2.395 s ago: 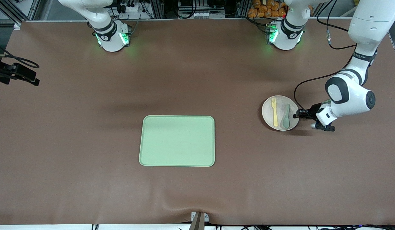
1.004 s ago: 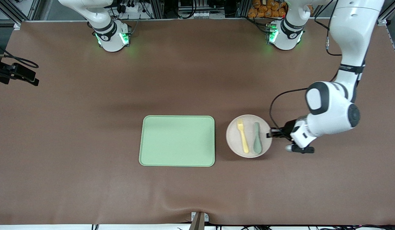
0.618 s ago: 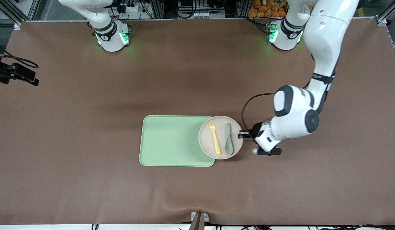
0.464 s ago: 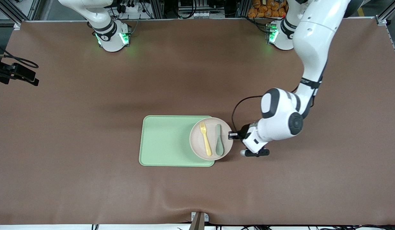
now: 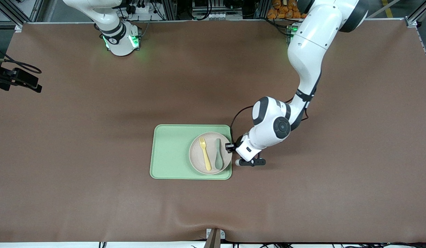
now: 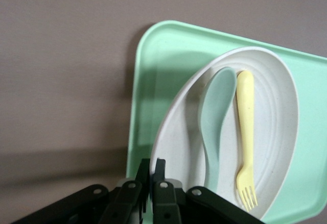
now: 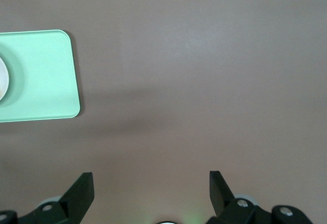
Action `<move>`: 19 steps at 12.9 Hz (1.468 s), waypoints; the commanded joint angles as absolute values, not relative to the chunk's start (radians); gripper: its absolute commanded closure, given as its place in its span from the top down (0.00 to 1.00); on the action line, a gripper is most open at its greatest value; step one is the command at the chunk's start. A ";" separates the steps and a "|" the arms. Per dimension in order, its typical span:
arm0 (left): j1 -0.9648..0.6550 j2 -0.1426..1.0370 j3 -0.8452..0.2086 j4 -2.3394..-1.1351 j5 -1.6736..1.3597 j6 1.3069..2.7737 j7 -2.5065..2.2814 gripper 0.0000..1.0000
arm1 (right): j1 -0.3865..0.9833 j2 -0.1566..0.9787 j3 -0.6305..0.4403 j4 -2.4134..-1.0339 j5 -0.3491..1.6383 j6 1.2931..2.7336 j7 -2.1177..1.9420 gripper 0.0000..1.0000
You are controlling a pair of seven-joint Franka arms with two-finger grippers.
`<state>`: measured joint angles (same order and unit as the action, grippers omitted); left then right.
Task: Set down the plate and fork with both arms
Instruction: 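Carry the plate with the left gripper onto the green tray, then release the plate with the left gripper while the right gripper approaches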
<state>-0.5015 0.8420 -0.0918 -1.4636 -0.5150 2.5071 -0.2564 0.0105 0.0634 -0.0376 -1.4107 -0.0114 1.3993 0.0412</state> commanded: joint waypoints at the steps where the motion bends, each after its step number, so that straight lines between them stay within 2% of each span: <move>1: -0.540 0.883 -0.075 -1.425 -0.526 2.558 -0.276 0.00 | -0.011 0.064 -0.021 -1.405 -0.015 1.391 0.049 1.00; 5: -0.552 0.903 -0.077 -1.425 -0.526 2.589 -0.258 0.00 | -0.011 0.064 -0.021 -1.405 -0.015 1.391 0.049 1.00; 6: -0.557 0.905 -0.075 -1.425 -0.525 2.594 -0.258 0.05 | -0.006 0.069 -0.021 -1.405 -0.015 1.397 0.046 1.00; 7: -0.557 0.905 -0.075 -1.425 -0.523 2.595 -0.256 0.17 | 0.004 0.084 -0.020 -1.402 -0.017 1.397 0.045 1.00; 8: -0.555 0.904 -0.075 -1.425 -0.523 2.595 -0.256 0.44 | 0.014 0.090 -0.015 -1.402 -0.017 1.404 0.041 1.00; 9: -0.555 0.900 -0.075 -1.425 -0.523 2.595 -0.262 0.99 | 0.029 0.113 -0.015 -1.396 -0.017 1.405 0.043 1.00; 12: -0.551 0.881 -0.069 -1.425 -0.520 2.595 -0.265 1.00 | 0.055 0.175 -0.015 -1.394 -0.017 1.442 0.043 1.00; 15: -0.543 0.806 -0.041 -1.427 -0.520 2.571 -0.271 1.00 | 0.106 0.248 -0.015 -1.394 -0.017 1.469 0.043 1.00; 19: -0.540 0.668 0.046 -1.434 -0.520 2.370 -0.276 1.00 | 0.189 0.354 -0.017 -1.394 0.098 1.595 0.057 1.00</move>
